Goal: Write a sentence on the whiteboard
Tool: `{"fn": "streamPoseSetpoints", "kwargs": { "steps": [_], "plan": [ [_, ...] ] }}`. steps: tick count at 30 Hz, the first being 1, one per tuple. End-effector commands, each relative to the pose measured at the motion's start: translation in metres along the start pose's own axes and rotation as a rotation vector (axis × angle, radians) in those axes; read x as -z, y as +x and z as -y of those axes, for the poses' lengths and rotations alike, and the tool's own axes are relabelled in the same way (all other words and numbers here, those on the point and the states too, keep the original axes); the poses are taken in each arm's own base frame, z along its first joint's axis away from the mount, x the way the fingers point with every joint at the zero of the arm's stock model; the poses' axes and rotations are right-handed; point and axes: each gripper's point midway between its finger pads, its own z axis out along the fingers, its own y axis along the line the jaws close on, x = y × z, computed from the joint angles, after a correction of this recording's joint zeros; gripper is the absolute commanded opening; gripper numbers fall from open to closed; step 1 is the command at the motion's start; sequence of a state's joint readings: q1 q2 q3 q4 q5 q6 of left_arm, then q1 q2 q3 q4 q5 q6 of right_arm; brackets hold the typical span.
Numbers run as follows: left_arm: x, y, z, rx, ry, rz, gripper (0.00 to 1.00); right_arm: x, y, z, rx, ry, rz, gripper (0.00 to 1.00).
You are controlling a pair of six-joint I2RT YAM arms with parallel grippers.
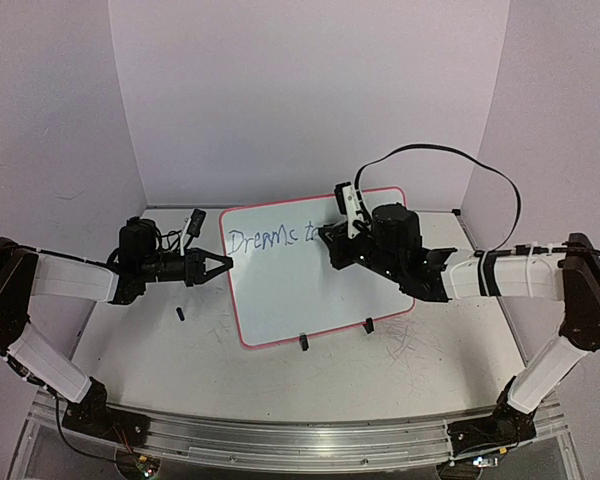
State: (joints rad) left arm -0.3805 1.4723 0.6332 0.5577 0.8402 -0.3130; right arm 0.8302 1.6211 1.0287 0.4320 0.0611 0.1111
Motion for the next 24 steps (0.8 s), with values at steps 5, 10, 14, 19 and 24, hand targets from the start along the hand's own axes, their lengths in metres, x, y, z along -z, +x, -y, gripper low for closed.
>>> {"fn": "streamPoseSetpoints", "kwargs": {
  "steps": [5, 10, 14, 19, 24],
  "plan": [
    [-0.001, -0.024, 0.004, -0.117, -0.011, 0.052, 0.00, 0.007, -0.011, 0.016, 0.004, 0.083, 0.028, 0.00],
    [0.000, -0.025, 0.005, -0.118, -0.012, 0.053, 0.00, 0.006, -0.028, 0.023, 0.001, 0.116, 0.068, 0.00],
    [0.000, -0.025, 0.005, -0.120, -0.013, 0.054, 0.00, 0.007, -0.040, 0.027, 0.001, 0.126, 0.095, 0.00],
    [0.000, -0.024, 0.004, -0.117, -0.011, 0.051, 0.00, 0.003, -0.046, 0.026, 0.009, 0.125, 0.106, 0.00],
    [0.001, -0.025, 0.005, -0.122, -0.014, 0.055, 0.00, 0.001, -0.039, 0.023, 0.005, 0.108, 0.090, 0.00]
  ]
}}
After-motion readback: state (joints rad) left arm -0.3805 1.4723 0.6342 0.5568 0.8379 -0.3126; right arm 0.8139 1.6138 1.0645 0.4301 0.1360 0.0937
